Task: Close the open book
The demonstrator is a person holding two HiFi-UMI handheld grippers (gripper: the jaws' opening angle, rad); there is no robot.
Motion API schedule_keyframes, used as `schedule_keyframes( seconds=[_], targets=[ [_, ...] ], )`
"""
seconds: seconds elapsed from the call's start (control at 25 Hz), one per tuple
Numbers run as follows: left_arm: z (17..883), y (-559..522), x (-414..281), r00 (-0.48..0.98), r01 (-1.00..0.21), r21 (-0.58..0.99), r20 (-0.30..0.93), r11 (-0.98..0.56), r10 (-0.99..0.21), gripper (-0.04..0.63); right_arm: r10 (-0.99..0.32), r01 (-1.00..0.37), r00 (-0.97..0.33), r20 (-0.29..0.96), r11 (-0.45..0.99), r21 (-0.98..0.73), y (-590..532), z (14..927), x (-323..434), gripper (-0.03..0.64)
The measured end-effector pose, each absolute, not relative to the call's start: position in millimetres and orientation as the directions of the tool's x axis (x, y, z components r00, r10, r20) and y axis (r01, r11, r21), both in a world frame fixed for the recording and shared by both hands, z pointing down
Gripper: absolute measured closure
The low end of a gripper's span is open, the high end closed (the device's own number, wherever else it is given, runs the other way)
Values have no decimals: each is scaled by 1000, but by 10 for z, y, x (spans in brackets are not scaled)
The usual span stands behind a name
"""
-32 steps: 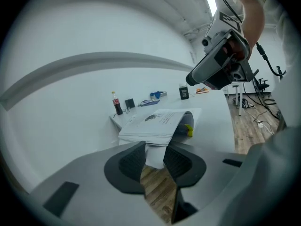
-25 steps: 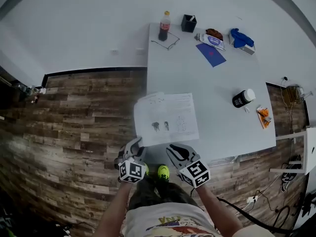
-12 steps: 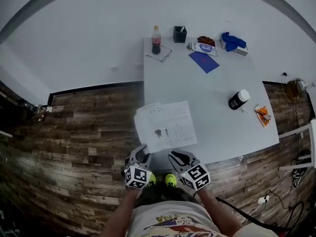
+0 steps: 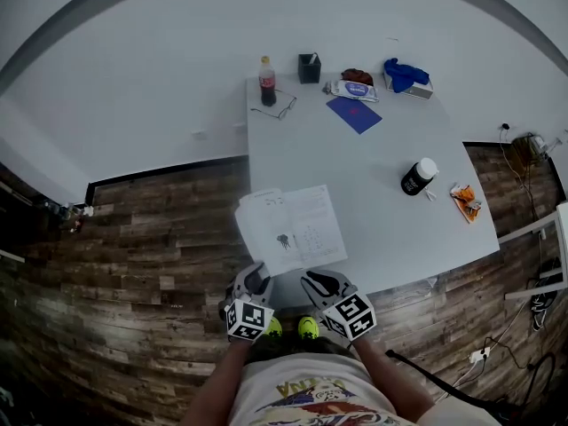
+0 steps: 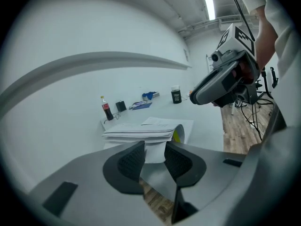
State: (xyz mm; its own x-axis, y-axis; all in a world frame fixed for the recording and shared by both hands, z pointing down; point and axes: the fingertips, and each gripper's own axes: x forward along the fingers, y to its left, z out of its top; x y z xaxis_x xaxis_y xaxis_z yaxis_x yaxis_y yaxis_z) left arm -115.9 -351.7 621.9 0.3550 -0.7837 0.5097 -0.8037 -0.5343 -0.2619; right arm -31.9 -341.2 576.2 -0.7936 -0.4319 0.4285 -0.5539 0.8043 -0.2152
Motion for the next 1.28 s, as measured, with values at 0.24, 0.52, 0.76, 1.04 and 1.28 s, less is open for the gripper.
schedule_keyframes(
  seconds=[0.24,0.52,0.76,1.04,1.28],
  targets=[
    [6191,-3523,-1101,353,-803,-266,507,-533,-786,489,-439,-558,-794,419,800,-220,-3382,5748,-239,553],
    [6170,-3581,-911,371,-794,-270,494,-545,-786,489,-444,-561,-793,416,798,-217,-3357,5729,-91,554],
    [6195,-3649,-701,387,-796,-258,479,-548,-788,489,-455,-571,-787,416,793,-212,-3345,5721,92,553],
    [6235,-3744,-488,407,-782,-259,476,-567,-779,489,-473,-591,-774,422,778,-212,-3313,5742,310,554],
    [6226,-3863,-343,397,-729,-356,475,-584,-785,486,-487,-609,-764,424,762,-221,-3325,5758,454,554]
  ],
)
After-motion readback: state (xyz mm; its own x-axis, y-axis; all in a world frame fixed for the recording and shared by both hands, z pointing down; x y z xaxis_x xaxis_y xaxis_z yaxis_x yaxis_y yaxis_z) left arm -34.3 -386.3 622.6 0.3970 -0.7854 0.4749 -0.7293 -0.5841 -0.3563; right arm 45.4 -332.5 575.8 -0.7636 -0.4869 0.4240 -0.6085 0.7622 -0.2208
